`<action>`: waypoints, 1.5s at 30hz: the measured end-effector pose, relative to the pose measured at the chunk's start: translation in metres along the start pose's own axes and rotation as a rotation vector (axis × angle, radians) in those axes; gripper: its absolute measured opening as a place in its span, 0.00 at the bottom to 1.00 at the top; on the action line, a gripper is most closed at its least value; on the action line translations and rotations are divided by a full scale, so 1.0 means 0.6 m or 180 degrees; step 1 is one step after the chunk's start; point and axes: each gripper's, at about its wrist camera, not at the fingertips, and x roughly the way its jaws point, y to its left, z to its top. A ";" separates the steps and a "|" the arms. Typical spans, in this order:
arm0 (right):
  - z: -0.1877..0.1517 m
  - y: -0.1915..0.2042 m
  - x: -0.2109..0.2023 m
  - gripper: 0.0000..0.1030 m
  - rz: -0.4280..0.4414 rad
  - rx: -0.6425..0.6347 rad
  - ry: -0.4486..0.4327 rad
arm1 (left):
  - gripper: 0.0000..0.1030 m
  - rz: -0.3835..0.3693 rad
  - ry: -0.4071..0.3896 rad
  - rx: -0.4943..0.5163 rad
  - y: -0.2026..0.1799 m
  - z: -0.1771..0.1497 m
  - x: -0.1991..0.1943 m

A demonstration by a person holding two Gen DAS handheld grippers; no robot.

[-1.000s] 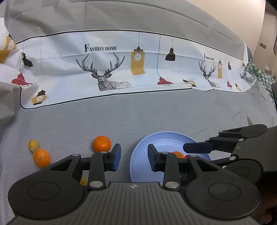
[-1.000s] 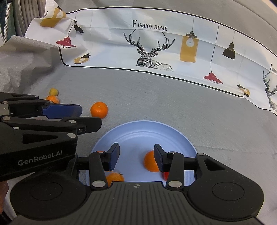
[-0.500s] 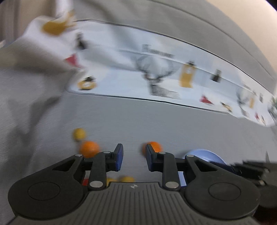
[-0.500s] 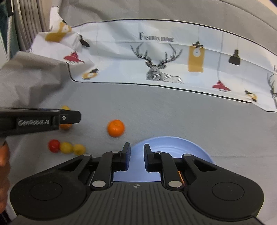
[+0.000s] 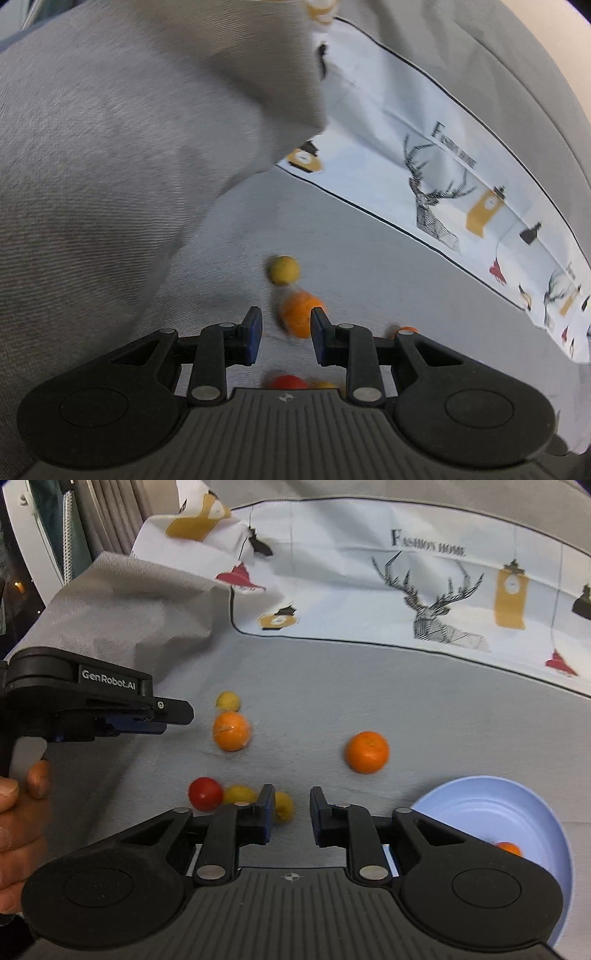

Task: Organize fruits
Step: 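Grasp the orange in a mesh bag with the left tool while the right tool grasps a yellow fruit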

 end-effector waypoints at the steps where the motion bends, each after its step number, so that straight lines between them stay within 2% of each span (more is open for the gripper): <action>1: 0.001 0.002 0.005 0.27 0.0003 0.0001 0.0017 | 0.30 -0.0006 0.0017 -0.0031 0.004 0.000 0.001; 6: 0.010 0.007 0.044 0.31 0.0026 0.0033 0.0159 | 0.32 -0.0040 0.0083 -0.0104 0.009 0.004 0.007; 8: 0.013 0.006 0.055 0.35 0.0031 0.0012 0.0221 | 0.33 -0.0045 0.0095 -0.0115 0.006 0.004 0.013; 9: 0.013 0.006 0.061 0.36 0.0023 -0.0013 0.0272 | 0.35 -0.0053 0.0110 -0.0114 0.005 0.004 0.016; 13: 0.010 -0.001 0.082 0.37 -0.0037 -0.0047 0.0432 | 0.52 -0.0097 0.0180 -0.0128 0.000 0.008 0.033; 15: 0.010 -0.004 0.085 0.37 -0.0026 -0.0047 0.0461 | 0.54 -0.0103 0.0214 -0.0121 -0.005 0.009 0.041; 18: 0.008 -0.003 0.089 0.36 -0.0007 -0.0065 0.0482 | 0.54 -0.0089 0.0249 -0.0105 -0.015 0.011 0.054; 20: 0.006 0.001 0.089 0.27 -0.0002 -0.0097 0.0478 | 0.55 -0.0071 0.0265 -0.0082 -0.023 0.010 0.063; 21: 0.006 0.003 0.089 0.26 -0.0004 -0.0118 0.0470 | 0.55 -0.0053 0.0268 -0.0065 -0.025 0.010 0.066; 32: 0.004 0.002 0.074 0.26 0.0000 -0.0141 0.0405 | 0.54 0.0096 0.0300 0.0033 -0.039 0.007 0.101; 34: 0.002 0.004 0.072 0.26 0.0001 -0.0164 0.0405 | 0.41 0.0162 0.0289 0.0086 -0.044 0.007 0.105; 35: 0.001 0.004 0.071 0.26 -0.0001 -0.0177 0.0410 | 0.40 0.0164 0.0297 0.0107 -0.046 0.005 0.105; 40: -0.002 0.000 0.066 0.26 0.0011 -0.0221 0.0453 | 0.39 0.0309 0.0316 0.0266 -0.054 0.000 0.097; 45: -0.010 0.007 0.063 0.26 0.0056 -0.0324 0.0568 | 0.39 0.0346 0.0404 0.0209 -0.040 -0.009 0.069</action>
